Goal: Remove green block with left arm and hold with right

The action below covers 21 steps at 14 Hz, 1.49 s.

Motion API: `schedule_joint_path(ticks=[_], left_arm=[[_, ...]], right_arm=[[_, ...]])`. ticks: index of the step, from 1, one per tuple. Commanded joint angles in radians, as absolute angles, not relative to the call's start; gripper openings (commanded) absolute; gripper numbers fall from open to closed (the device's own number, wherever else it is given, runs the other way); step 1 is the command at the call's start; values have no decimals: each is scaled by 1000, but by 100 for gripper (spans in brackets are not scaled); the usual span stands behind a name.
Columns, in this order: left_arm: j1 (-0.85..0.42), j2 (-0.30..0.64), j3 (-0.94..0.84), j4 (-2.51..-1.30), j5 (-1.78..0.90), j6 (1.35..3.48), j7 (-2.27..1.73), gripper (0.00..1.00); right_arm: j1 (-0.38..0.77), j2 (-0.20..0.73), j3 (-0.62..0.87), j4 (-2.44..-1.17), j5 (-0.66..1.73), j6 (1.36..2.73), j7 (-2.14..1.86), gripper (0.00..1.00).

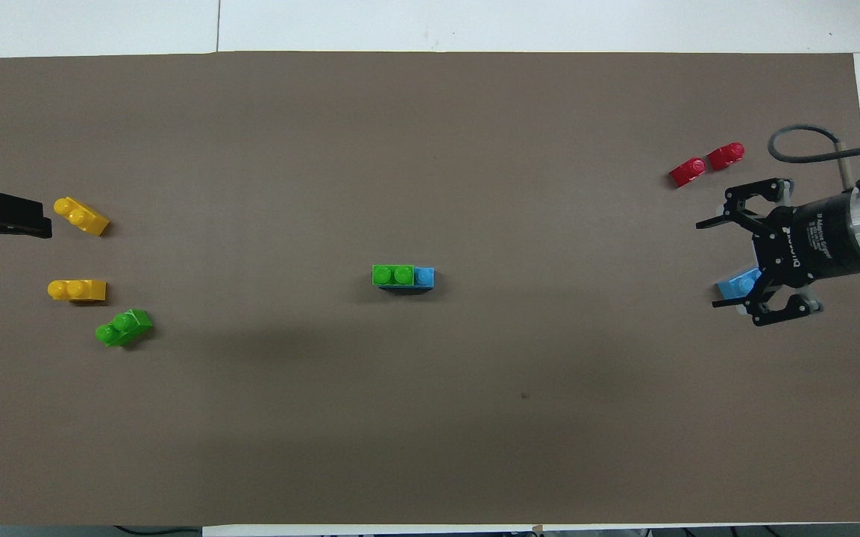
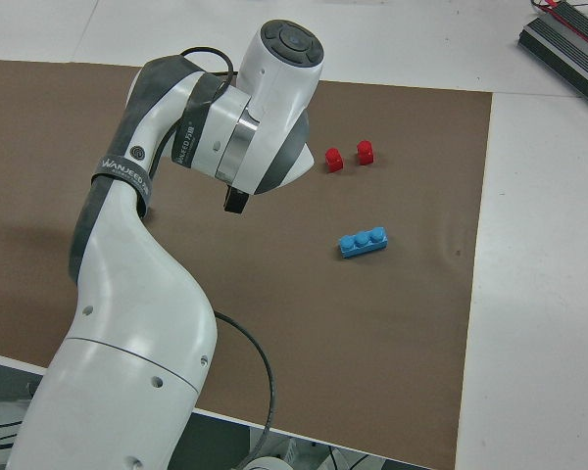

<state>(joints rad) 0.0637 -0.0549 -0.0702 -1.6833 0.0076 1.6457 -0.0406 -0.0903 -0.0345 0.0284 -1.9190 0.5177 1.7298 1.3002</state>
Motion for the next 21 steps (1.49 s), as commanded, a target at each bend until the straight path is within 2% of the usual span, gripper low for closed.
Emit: schedule_joint_path(ticks=[1,5,15,18,21], left_arm=[[38,-107,-64,-1758,-2,1631,-69,100],[-37,-130,-66,-1807,-66,1649,-451,100],[-419,-172,-66,-1922,-81,1864,-1812,100],[-457,-169,-66,-1930,-81,1896,-2043,100],[-518,-164,-66,-1988,-81,1983,-2149,100]], right_arm=[[-104,-37,29,-1965,598,1744,1218,98],[-112,-25,29,-1988,662,1762,1212,99],[-120,-43,28,-2077,709,1830,1078,99],[-124,-31,29,-2080,709,1867,1045,99],[-126,-17,28,-2103,732,1878,1040,98]])
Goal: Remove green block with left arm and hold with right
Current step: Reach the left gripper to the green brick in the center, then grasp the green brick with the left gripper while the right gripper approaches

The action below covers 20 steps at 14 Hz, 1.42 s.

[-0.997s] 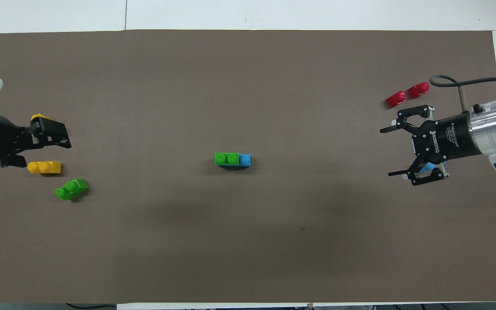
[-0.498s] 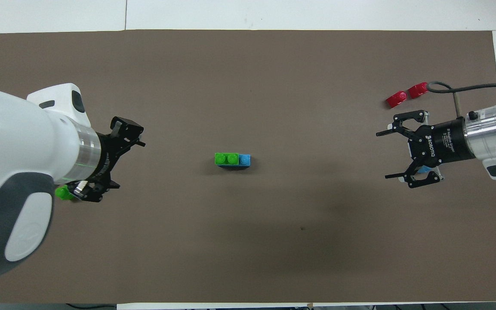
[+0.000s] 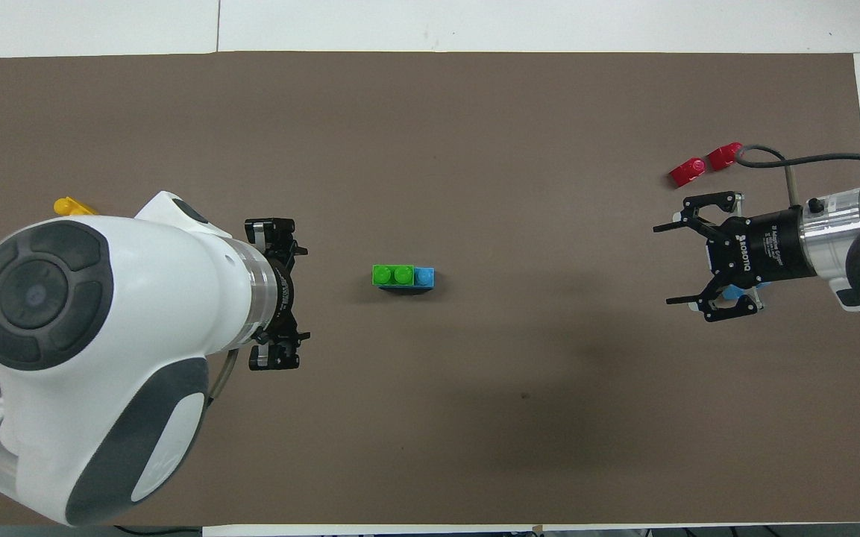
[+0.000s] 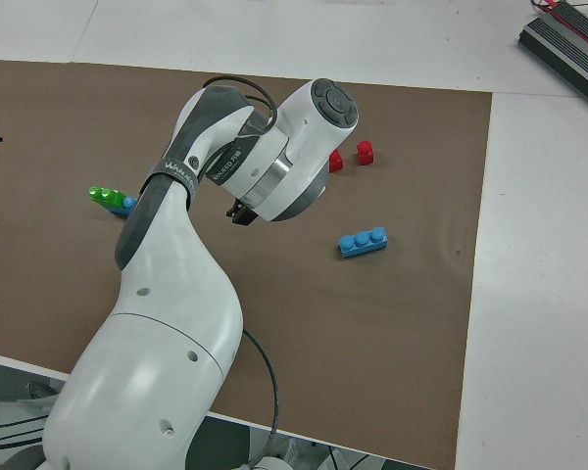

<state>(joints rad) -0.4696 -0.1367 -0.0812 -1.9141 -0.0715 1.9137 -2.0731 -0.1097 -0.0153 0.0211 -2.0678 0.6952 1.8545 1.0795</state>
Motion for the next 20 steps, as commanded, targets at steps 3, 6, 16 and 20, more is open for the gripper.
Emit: schedule_joint_path(ticks=[3,6,16,20], left_arm=[[-548,-111,-66,-1982,-77,2005,-2199,100],[-566,-34,-66,-1968,-61,2054,-2226,100],[-584,113,-64,-1968,-35,2206,-2236,100],[-584,130,-64,-1968,-35,2218,-2279,100]], right_arm=[[-121,9,29,-2109,777,1891,1037,98],[-85,29,31,-2131,821,1954,1035,98],[-5,75,32,-2141,911,2014,925,99],[40,83,34,-2141,946,2057,925,99]])
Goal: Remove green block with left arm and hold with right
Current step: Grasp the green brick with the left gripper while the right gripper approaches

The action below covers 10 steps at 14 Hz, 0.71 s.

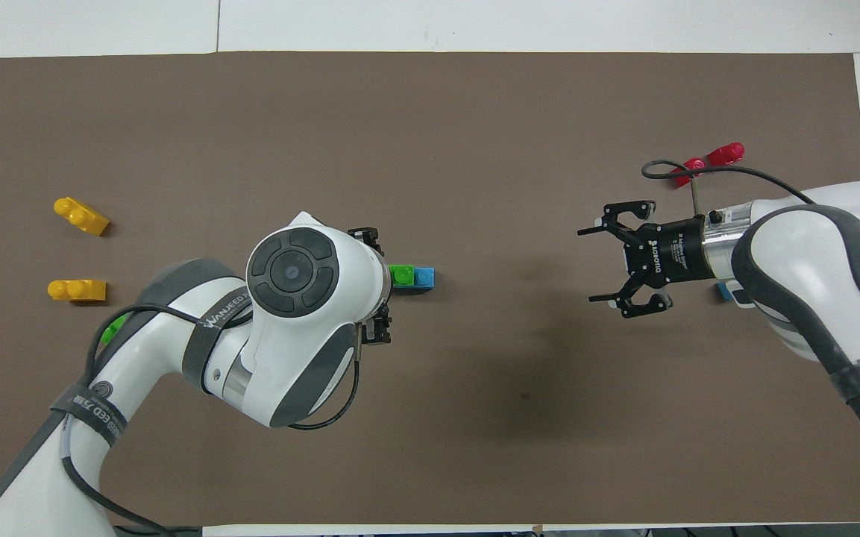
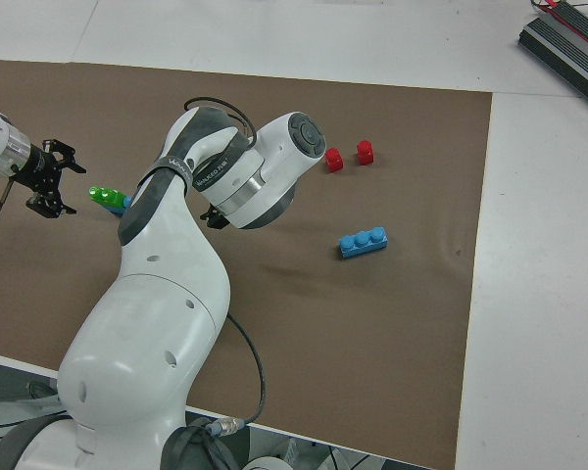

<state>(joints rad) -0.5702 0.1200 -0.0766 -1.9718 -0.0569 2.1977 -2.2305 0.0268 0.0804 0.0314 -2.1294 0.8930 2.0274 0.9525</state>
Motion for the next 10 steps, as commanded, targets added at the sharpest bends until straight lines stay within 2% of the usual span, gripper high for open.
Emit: schedule_joint_path(ticks=[1,10], left_arm=[[-584,133,-64,-1971,-35,2224,-2281,100],[-569,169,-63,-1967,-6,2269,-2280,100]], right_arm=[[43,90,34,-2141,966,2072,925,99],[95,117,34,-2141,982,2152,925,99]])
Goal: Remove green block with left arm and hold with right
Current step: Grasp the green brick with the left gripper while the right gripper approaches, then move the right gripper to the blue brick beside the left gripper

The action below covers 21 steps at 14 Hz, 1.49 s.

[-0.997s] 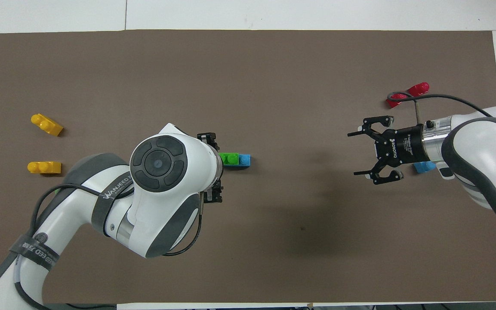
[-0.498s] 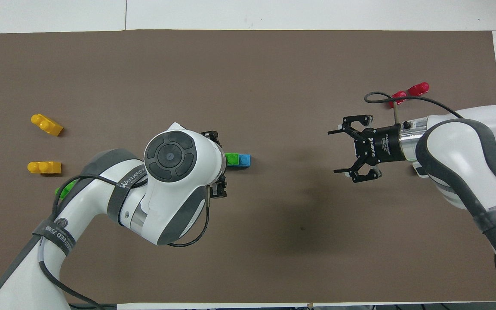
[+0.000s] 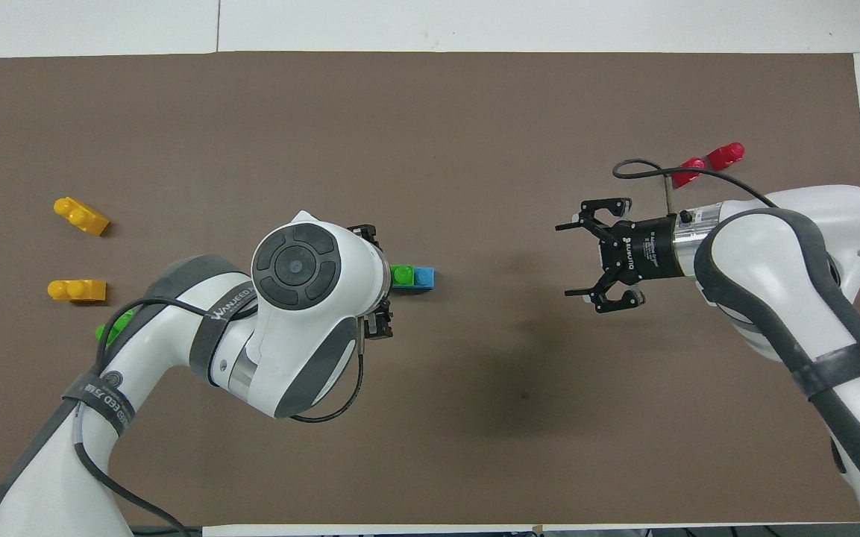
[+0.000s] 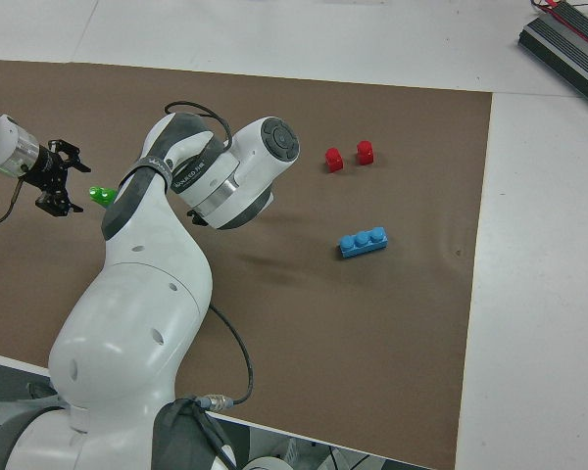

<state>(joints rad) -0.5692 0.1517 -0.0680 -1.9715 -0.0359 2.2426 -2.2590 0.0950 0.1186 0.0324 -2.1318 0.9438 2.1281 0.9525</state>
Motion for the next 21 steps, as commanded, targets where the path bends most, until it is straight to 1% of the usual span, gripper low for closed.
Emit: schedule_joint_path(ticks=[1,7,9,12,14,16,18,21], left_arm=[[-568,179,-60,-1964,0,2269,-2281,100],[-563,213,-54,-1939,11,2286,-2295,100],[-561,216,-54,-1939,12,2286,-2295,100],[-561,218,-52,-1939,12,2287,-2302,100],[-561,219,-52,-1939,12,2287,-2304,100],[-563,248,-52,-1928,32,2296,-2324,100],[-561,275,-54,-1921,73,2327,-2365,100],[-563,278,-54,-1921,75,2329,-2367,100]], right_arm=[[95,117,34,-2141,982,2155,927,99],[103,117,34,-2154,989,2183,927,99],[120,149,34,-2152,1064,2186,922,99],[159,198,34,-2140,1083,2218,905,99],[179,233,34,-2126,1149,2220,887,99],[215,268,34,-2099,1178,2226,882,99],[259,279,34,-2091,1215,2258,884,99],[304,288,34,-2083,1265,2281,891,99]])
